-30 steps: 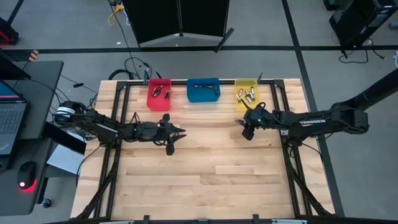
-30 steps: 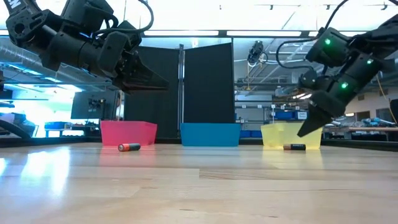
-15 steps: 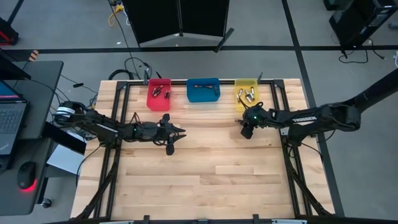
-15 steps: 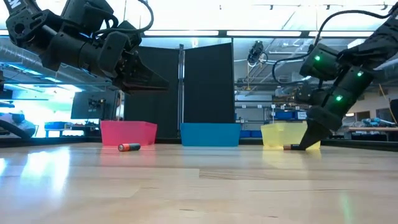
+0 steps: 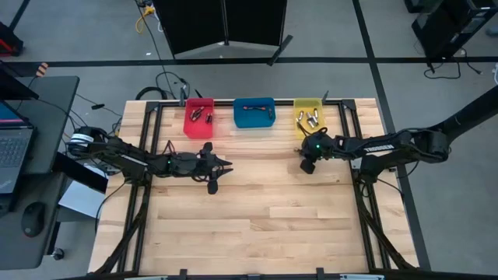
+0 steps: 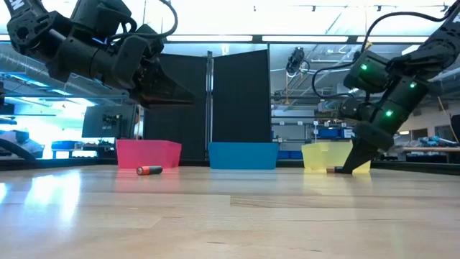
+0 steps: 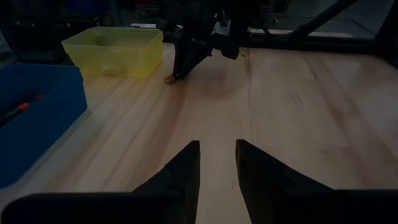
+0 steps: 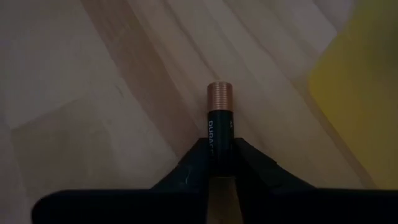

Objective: Sort batteries
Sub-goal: Put the brown battery into the red bin

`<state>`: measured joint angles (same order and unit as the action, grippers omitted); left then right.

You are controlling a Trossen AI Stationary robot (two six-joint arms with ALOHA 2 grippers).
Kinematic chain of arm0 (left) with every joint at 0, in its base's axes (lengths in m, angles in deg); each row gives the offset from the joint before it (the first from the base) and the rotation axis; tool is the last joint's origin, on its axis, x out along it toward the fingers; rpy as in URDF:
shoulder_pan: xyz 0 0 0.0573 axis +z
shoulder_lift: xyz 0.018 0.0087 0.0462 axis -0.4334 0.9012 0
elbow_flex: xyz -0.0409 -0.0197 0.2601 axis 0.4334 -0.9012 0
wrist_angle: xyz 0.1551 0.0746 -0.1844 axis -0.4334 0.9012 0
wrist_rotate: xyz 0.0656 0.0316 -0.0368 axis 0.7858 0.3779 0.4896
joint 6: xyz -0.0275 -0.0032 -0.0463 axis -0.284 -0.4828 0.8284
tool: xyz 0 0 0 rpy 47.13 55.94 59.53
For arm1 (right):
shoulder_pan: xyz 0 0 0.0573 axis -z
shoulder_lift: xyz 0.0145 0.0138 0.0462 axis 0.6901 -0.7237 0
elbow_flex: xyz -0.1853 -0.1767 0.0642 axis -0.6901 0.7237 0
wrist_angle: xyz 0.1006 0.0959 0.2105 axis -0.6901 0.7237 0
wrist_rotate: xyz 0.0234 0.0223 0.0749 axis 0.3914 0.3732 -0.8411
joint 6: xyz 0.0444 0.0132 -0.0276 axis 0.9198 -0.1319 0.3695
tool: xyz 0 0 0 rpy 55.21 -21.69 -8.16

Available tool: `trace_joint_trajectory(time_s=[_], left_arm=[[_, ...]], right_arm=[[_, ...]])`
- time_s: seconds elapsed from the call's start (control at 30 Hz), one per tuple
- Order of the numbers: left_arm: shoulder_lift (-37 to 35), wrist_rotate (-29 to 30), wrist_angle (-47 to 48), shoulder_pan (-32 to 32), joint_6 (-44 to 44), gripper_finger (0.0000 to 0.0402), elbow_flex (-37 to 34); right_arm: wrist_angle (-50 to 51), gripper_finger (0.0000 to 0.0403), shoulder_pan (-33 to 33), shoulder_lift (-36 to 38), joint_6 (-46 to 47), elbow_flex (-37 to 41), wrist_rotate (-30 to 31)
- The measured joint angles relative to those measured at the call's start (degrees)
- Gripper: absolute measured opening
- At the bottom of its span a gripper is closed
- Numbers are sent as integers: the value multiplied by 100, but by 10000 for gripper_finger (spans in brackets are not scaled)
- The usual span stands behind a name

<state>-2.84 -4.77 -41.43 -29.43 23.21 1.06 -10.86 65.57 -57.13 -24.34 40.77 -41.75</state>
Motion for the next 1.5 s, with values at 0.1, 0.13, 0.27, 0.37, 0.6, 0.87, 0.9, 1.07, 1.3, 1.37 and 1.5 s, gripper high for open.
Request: trace_joint_trajectory(time_s=[0.1,0.13,0.27,0.37,0.6,0.87,0.9,1.07,1.3,1.37,1.5], left_arm=[[0,-144,-50,0,213,111,0],[0,-244,-73,0,285,111,0],[-2,-413,-105,0,580,111,0],[-1,-452,-99,1,810,111,0],[0,-776,-90,4,1344,111,0],[80,-815,5,7,1500,142,264],[142,-902,11,6,1497,150,339],[696,-1246,24,4,1489,188,721],[1290,-1463,21,4,1490,209,1133],[1350,-1596,40,5,1490,209,1210],[1483,-1699,46,4,1504,209,1342]], right_arm=[[114,58,-247,54,68,-93,26],[126,58,-343,58,147,-126,-45],[-366,58,-820,25,469,-230,-109],[-1000,58,-1323,-68,701,-230,2],[-2736,58,-2403,-454,914,-275,526],[-2914,58,-3058,-1286,777,-1146,924],[-2911,58,-3091,-1398,740,-1264,924],[-2819,58,-3202,-1887,571,-1833,930],[-2420,58,-3284,-2241,459,-2315,921],[-2430,58,-3298,-2266,459,-2350,902],[-2437,58,-3322,-2264,461,-2348,892]])
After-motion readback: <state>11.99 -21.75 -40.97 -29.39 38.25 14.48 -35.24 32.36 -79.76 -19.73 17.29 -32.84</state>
